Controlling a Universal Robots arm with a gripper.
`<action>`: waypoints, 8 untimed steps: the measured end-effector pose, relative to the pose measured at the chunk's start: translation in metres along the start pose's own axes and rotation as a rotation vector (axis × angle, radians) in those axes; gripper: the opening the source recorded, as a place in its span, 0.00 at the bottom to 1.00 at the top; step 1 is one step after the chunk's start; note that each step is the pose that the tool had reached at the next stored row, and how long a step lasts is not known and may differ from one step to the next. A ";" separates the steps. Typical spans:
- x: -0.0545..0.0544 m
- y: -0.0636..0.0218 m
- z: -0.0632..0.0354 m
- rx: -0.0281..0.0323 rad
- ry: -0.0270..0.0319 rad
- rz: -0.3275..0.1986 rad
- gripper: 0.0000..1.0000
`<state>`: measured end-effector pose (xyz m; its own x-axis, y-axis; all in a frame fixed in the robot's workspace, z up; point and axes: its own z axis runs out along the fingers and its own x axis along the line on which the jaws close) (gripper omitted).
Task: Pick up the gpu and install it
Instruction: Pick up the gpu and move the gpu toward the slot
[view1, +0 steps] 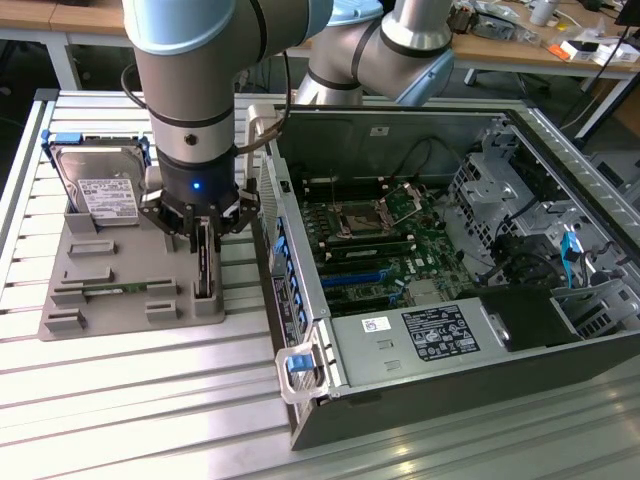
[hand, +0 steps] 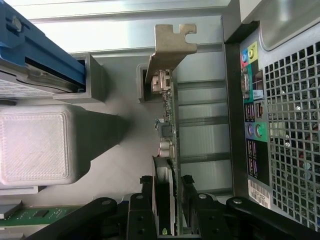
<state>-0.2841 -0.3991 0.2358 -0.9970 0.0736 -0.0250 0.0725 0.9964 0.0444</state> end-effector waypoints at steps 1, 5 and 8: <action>0.000 0.0002 -0.0029 0.0000 -0.0003 0.000 0.36; 0.000 0.0014 -0.0092 0.0002 -0.0006 0.000 0.36; 0.000 0.0014 -0.0092 0.0003 -0.0006 0.000 0.36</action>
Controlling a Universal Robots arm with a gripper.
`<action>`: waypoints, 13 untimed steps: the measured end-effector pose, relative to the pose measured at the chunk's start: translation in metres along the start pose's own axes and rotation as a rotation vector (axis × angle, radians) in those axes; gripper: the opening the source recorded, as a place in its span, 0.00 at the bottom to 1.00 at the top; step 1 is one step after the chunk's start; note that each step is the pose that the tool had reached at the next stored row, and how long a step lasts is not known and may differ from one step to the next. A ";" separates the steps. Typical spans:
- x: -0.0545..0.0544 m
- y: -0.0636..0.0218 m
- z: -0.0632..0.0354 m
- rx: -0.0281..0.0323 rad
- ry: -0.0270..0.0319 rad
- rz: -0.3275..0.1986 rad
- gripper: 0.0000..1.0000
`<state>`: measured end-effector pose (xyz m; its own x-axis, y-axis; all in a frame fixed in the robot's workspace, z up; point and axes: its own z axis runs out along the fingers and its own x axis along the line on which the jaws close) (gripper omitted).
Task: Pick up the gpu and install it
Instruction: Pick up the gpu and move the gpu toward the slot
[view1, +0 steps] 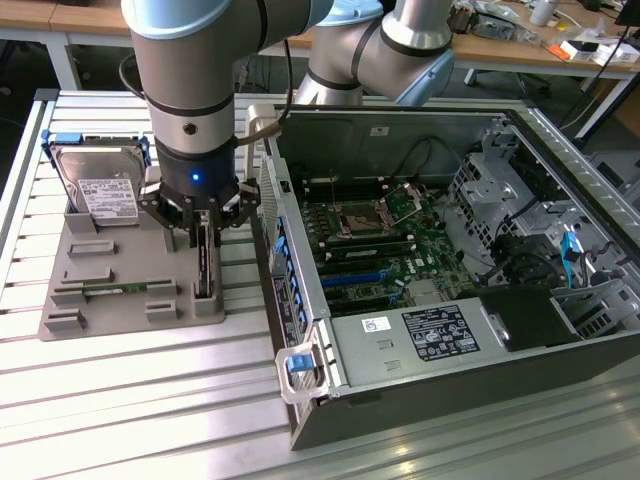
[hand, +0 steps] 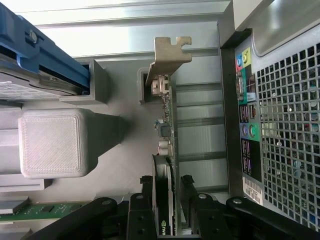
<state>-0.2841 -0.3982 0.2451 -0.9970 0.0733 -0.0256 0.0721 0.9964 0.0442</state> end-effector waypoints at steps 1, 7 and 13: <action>0.000 0.0000 0.0000 0.0000 0.0000 0.000 0.36; 0.000 0.0000 -0.0001 0.0001 0.0001 0.000 0.27; 0.000 0.0003 -0.0059 0.0001 0.0000 0.000 0.27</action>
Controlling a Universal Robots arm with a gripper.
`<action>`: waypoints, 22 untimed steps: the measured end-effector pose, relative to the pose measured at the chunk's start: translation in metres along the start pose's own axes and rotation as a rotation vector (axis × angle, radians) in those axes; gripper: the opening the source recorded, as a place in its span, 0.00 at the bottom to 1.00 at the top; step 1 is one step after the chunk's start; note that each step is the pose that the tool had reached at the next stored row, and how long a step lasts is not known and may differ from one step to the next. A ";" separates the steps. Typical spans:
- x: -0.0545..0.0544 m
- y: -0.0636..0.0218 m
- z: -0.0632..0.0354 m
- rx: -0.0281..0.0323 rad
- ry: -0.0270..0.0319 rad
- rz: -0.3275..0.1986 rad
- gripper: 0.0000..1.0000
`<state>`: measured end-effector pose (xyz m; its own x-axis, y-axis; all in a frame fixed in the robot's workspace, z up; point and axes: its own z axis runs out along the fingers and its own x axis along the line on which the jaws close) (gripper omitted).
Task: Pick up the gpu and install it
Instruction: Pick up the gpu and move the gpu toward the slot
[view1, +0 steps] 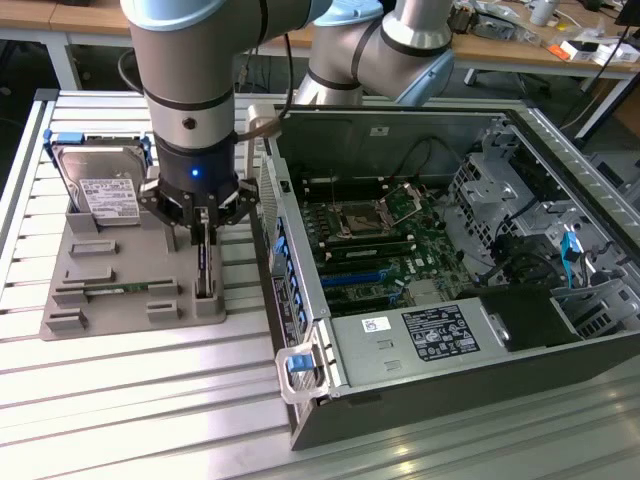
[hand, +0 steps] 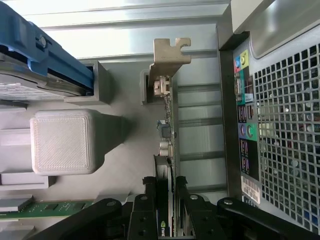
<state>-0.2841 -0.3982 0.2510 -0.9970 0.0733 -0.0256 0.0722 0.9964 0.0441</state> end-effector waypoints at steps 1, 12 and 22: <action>0.000 0.0001 -0.0011 0.0000 0.0000 0.000 0.27; -0.001 0.0009 -0.0213 0.0000 0.0000 0.000 0.27; -0.001 0.0019 -0.0426 -0.0001 0.0000 0.000 0.27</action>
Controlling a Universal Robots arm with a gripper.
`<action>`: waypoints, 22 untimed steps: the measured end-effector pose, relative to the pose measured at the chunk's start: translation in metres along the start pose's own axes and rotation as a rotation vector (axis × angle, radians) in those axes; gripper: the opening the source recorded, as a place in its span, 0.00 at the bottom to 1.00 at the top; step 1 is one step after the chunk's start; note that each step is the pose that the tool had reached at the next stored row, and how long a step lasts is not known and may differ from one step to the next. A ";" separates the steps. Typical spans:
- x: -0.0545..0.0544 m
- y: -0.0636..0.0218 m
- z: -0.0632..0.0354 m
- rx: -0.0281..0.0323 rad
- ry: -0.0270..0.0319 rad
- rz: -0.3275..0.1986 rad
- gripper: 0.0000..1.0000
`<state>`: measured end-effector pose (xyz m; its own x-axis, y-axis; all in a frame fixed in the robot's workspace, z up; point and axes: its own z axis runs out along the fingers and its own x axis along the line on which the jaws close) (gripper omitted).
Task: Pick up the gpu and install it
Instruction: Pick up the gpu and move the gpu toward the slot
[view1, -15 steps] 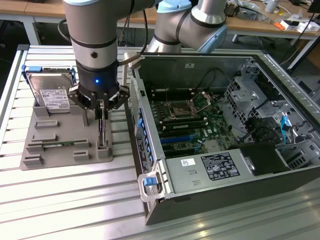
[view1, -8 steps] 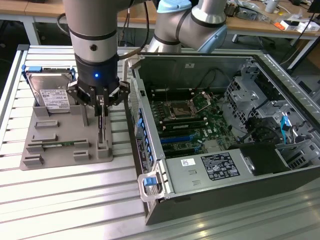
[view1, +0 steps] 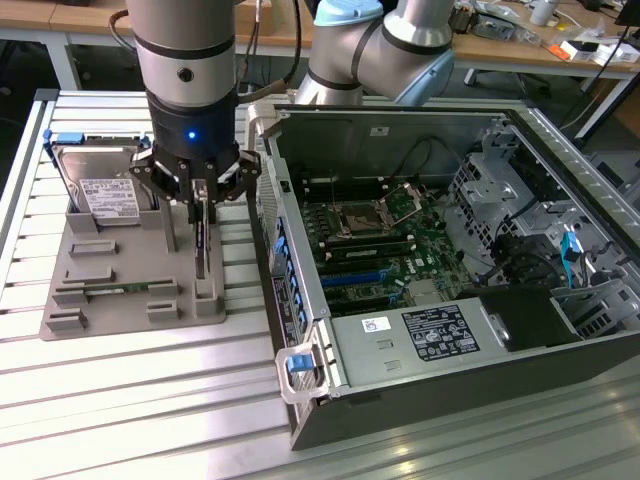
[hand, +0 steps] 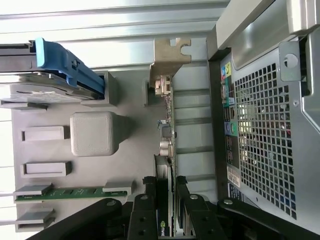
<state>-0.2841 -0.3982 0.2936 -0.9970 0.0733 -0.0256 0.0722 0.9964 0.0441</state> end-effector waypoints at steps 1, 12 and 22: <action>0.000 0.0001 -0.0023 0.0000 0.0000 0.000 0.27; -0.001 0.0014 -0.0314 0.0001 0.0001 0.000 0.27; -0.001 0.0022 -0.0497 0.0000 0.0000 0.000 0.27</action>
<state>-0.2841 -0.3982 0.3433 -0.9970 0.0733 -0.0257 0.0722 0.9964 0.0442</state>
